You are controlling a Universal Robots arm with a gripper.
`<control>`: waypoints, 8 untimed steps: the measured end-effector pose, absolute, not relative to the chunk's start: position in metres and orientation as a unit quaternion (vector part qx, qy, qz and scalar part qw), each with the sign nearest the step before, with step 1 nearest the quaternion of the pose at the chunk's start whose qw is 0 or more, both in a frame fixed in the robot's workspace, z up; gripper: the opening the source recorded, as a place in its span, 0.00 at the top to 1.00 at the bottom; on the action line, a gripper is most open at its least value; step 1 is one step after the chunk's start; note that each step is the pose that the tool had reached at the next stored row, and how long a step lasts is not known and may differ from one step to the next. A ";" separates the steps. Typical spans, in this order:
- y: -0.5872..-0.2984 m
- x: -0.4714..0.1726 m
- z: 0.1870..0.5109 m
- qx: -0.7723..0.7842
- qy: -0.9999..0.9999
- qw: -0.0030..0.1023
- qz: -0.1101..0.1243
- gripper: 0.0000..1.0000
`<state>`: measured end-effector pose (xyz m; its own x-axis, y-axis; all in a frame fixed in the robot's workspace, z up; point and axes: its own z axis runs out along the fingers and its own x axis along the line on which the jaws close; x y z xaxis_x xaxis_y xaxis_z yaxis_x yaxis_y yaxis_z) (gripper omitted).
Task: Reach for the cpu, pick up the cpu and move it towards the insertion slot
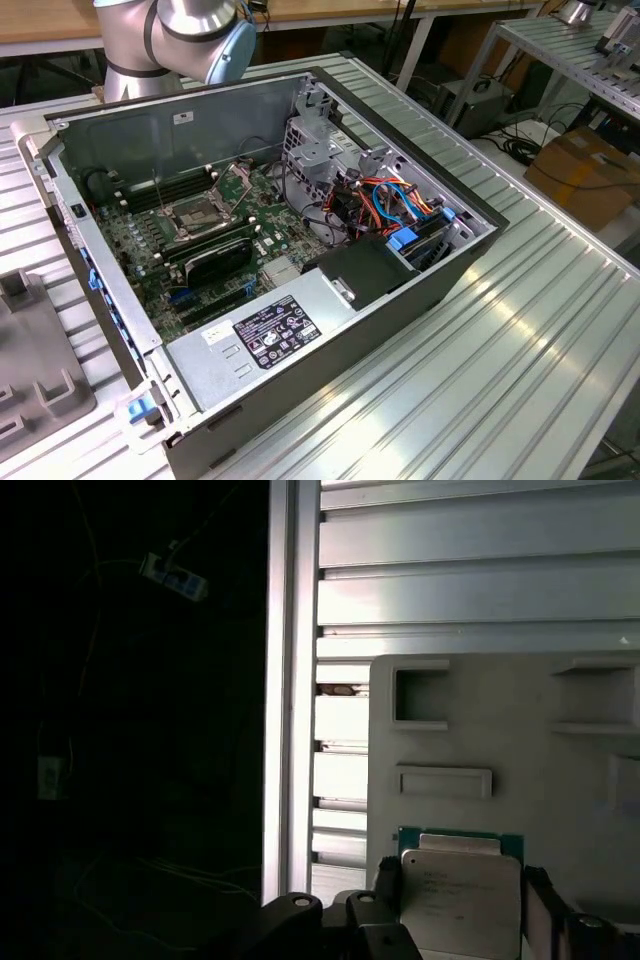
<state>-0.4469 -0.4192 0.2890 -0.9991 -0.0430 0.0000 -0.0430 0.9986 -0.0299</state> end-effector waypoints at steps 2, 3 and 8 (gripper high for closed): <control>-0.419 -0.447 0.297 -0.021 1.000 0.000 -0.015 0.45; -0.419 -0.447 0.301 -0.022 1.000 0.000 -0.015 0.45; -0.419 -0.447 0.323 -0.022 1.000 0.000 -0.015 0.45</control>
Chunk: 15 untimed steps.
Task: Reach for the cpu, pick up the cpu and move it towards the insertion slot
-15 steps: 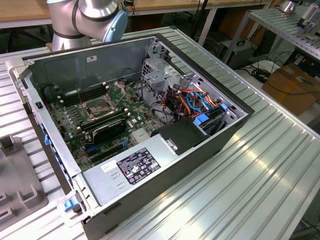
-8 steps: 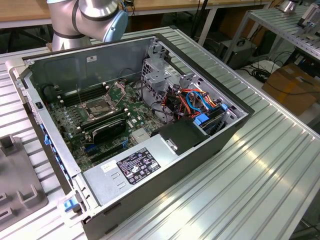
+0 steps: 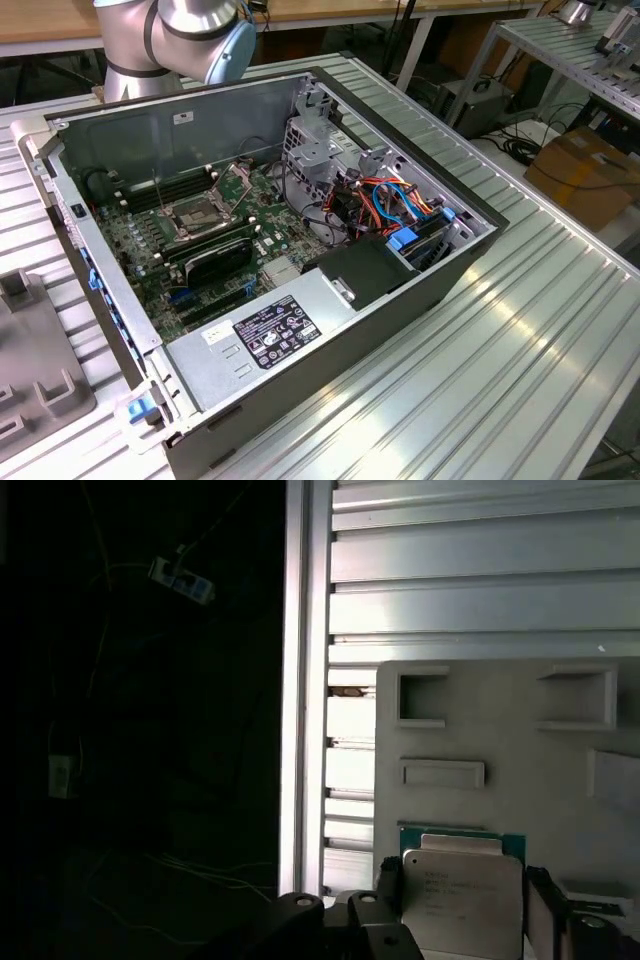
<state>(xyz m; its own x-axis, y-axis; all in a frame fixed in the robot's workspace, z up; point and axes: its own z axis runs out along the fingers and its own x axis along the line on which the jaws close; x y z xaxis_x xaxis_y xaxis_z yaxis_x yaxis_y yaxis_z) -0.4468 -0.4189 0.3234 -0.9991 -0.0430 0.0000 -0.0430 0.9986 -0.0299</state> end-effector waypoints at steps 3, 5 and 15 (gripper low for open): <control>-0.419 -0.447 0.331 -0.022 1.000 0.000 -0.015 0.45; -0.418 -0.447 0.337 -0.022 1.000 0.000 -0.015 0.45; -0.412 -0.447 0.368 -0.021 1.000 0.000 -0.017 0.45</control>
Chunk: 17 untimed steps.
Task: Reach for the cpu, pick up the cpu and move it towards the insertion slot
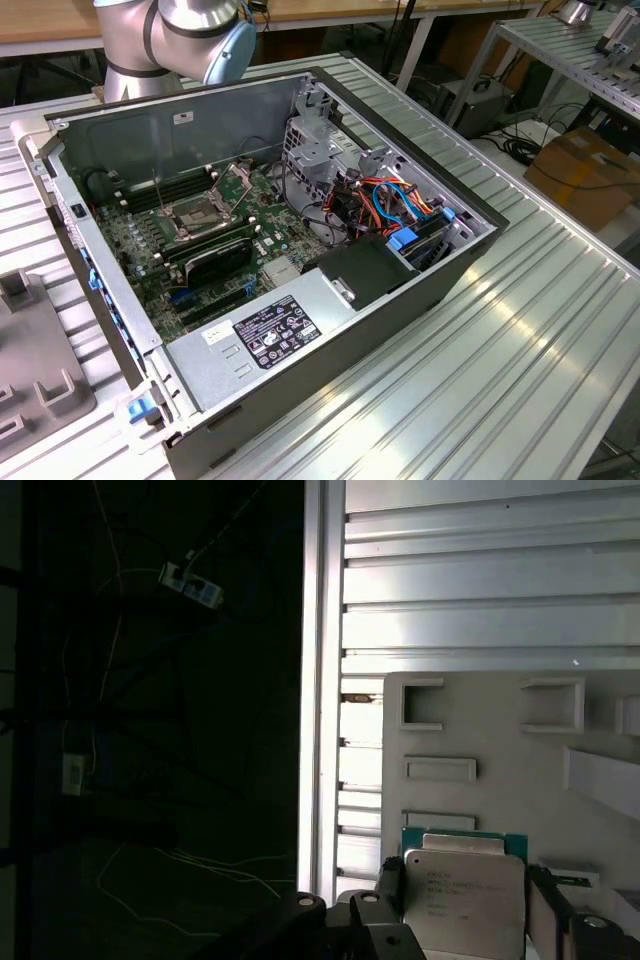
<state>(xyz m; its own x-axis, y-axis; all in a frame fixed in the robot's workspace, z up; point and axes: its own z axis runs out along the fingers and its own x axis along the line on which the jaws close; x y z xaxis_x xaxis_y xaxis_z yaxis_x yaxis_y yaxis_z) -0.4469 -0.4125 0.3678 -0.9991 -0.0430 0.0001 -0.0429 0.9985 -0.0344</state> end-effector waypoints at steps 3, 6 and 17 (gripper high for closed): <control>-0.408 -0.446 0.368 -0.022 1.000 0.000 -0.020 0.45; -0.403 -0.444 0.368 -0.021 1.000 0.000 -0.021 0.45; -0.388 -0.425 0.368 -0.021 0.999 0.001 -0.030 0.45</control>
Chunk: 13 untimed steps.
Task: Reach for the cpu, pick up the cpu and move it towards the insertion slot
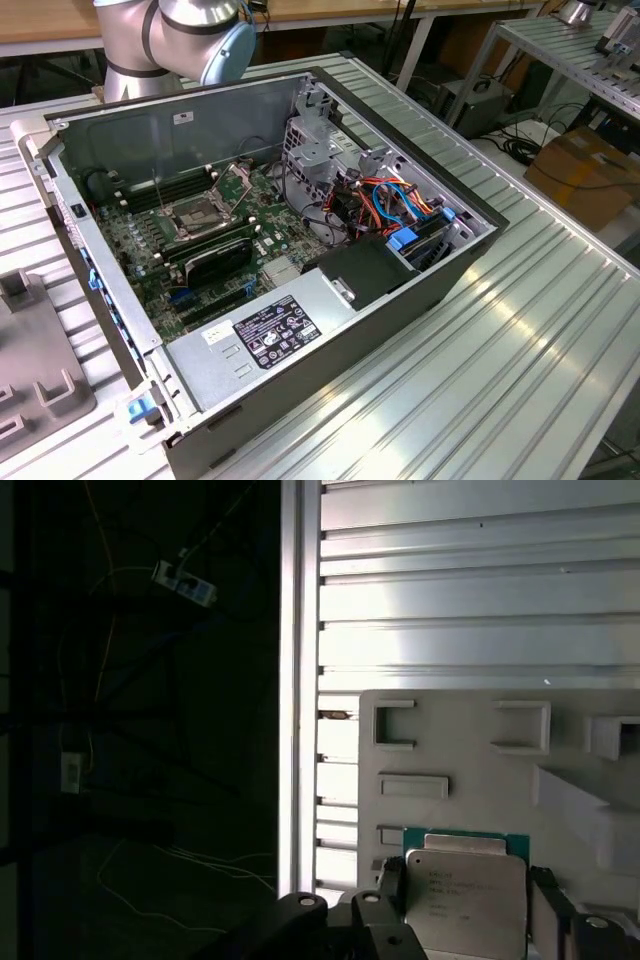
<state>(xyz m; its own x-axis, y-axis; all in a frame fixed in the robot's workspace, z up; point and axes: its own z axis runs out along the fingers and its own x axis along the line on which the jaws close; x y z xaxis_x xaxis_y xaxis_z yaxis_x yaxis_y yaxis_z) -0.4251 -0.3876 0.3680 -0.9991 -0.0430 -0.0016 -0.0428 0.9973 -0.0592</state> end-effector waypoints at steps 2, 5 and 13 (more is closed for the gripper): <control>-0.386 -0.425 0.369 -0.021 0.999 0.003 -0.030 0.45; -0.384 -0.424 0.374 -0.021 0.999 0.007 -0.030 0.45; -0.377 -0.417 0.380 -0.021 0.999 0.017 -0.030 0.45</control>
